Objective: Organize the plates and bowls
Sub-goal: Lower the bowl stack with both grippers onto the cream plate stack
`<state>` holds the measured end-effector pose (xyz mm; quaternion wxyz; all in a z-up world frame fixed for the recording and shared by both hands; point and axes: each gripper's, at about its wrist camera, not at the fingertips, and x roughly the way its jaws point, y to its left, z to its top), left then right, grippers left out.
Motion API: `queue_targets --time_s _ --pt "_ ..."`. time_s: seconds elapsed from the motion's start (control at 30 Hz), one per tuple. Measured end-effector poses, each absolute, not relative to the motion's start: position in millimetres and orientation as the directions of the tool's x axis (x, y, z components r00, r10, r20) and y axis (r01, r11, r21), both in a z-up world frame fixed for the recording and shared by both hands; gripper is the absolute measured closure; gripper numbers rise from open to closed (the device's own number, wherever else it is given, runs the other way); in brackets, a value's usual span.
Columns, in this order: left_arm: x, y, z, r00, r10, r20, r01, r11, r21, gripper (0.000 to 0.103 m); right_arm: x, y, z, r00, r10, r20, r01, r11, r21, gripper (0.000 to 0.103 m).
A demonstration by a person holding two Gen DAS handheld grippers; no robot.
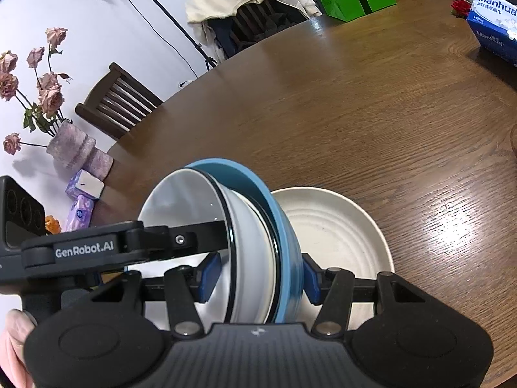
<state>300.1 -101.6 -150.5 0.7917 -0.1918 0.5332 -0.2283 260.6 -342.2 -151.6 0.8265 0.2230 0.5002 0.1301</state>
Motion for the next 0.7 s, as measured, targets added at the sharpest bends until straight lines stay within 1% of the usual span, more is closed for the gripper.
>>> queue_targets --time_s 0.7 --pt "299 -114 -181 0.294 -0.559 -0.775 0.09 0.824 -0.56 0.032 268 -354 -177 0.395 0.442 -0.805 0.01 0.874 0.485 0.051"
